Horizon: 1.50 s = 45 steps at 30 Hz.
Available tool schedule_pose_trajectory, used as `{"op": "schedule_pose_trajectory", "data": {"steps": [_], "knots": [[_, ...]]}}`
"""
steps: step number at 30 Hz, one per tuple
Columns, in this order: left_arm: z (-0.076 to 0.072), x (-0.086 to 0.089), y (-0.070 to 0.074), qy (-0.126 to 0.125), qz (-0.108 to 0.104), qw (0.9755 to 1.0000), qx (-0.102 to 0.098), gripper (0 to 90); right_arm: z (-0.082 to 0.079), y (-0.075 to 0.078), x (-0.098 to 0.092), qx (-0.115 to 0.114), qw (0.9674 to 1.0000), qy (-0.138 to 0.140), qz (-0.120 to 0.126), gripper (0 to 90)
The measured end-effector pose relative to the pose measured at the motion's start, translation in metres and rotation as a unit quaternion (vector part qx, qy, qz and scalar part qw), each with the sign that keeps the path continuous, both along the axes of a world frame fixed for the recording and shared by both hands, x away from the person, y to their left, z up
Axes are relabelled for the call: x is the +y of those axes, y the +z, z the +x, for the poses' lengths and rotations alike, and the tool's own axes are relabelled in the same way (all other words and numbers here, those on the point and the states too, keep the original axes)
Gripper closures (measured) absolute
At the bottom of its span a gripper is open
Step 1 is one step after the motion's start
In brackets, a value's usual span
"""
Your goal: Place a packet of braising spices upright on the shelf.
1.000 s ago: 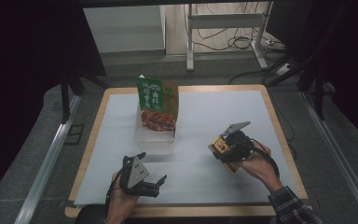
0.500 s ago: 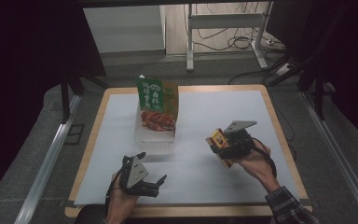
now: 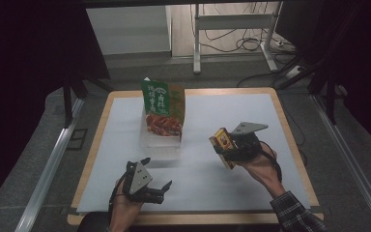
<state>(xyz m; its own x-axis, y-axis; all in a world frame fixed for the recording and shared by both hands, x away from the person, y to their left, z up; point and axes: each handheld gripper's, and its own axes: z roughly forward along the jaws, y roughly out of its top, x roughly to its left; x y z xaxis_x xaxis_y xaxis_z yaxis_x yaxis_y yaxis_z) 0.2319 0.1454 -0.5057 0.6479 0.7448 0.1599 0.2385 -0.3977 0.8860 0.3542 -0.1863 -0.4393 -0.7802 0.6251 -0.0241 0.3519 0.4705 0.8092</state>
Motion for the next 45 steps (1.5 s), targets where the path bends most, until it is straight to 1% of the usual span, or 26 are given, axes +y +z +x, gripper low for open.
{"op": "schedule_pose_trajectory", "data": {"steps": [5, 8, 10, 11, 13, 18, 19, 22, 28, 31, 34, 42, 45], "knots": [[0.0, 0.0, 0.0, 0.001, 0.0, 1.0, 0.0, 0.0, 0.001, 0.002, 0.005, -0.008, 0.9999, 0.001, 0.015, 32.0], [0.0, 0.001, 0.001, 0.002, -0.002, 1.0, 0.001, 0.0, 0.001, 0.004, 0.008, -0.017, 0.9997, 0.005, 0.02, 32.0], [0.0, 0.001, 0.001, 0.003, -0.005, 1.0, 0.002, 0.0, 0.001, 0.005, 0.01, -0.022, 0.9995, 0.004, 0.023, 32.0], [0.0, 0.001, 0.0, 0.005, -0.013, 0.9999, 0.002, 0.0, 0.001, 0.005, 0.011, -0.023, 0.9994, 0.005, 0.025, 32.0], [0.0, 0.002, 0.001, 0.004, -0.01, 0.9999, 0.002, 0.0, 0.001, 0.006, 0.013, -0.027, 0.9992, 0.006, 0.029, 32.0], [-0.002, 0.003, 0.0, 0.006, -0.013, 0.9999, 0.004, 0.0, 0.003, 0.008, 0.019, -0.032, 0.9987, 0.008, 0.038, 32.0], [-0.002, 0.004, 0.001, 0.006, -0.009, 0.9999, 0.005, 0.0, 0.003, 0.008, 0.02, -0.034, 0.9986, 0.009, 0.039, 32.0], [-0.003, 0.006, 0.001, 0.008, -0.013, 0.9999, 0.004, 0.0, 0.004, 0.009, 0.022, -0.038, 0.9983, 0.009, 0.043, 32.0], [-0.006, 0.007, 0.001, 0.008, -0.012, 0.9999, 0.006, 0.0, 0.005, 0.012, 0.028, -0.05, 0.997, 0.009, 0.059, 32.0], [-0.007, 0.007, 0.001, 0.009, -0.013, 0.9999, 0.006, 0.0, 0.007, 0.014, 0.032, -0.056, 0.9965, 0.01, 0.061, 32.0], [-0.008, 0.008, 0.001, 0.01, -0.015, 0.9998, 0.006, 0.0, 0.009, 0.015, 0.037, -0.057, 0.9961, 0.013, 0.066, 31.9], [-0.01, 0.01, 0.001, 0.013, -0.017, 0.9998, 0.005, 0.0, 0.015, 0.016, 0.05, -0.068, 0.9931, 0.02, 0.093, 32.0], [-0.011, 0.011, 0.001, 0.014, -0.017, 0.9998, 0.004, 0.0, 0.017, 0.016, 0.056, -0.073, 0.9922, 0.023, 0.099, 32.0]]}}
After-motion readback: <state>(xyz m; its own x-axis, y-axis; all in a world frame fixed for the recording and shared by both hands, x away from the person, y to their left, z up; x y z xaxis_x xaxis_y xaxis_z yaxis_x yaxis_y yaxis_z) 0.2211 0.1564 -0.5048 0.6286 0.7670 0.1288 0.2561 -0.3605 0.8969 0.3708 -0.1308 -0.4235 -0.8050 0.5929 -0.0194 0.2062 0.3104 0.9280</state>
